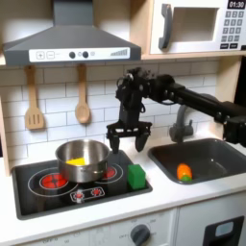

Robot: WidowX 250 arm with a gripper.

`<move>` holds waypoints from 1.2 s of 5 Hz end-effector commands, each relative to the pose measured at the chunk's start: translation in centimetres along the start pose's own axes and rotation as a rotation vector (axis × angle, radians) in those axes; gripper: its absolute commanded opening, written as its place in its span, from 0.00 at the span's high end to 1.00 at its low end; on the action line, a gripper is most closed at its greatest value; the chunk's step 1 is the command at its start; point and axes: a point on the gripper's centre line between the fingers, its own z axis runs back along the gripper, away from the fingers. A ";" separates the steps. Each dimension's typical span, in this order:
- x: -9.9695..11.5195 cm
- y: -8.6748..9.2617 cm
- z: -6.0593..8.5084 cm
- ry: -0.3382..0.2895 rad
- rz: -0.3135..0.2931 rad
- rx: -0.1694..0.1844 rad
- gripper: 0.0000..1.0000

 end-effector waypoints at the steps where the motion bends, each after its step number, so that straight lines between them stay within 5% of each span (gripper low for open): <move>1: 1.7 2.7 0.2 -0.037 0.039 0.047 0.00; 6: 1.7 7.7 -1.0 -0.024 0.133 0.118 0.00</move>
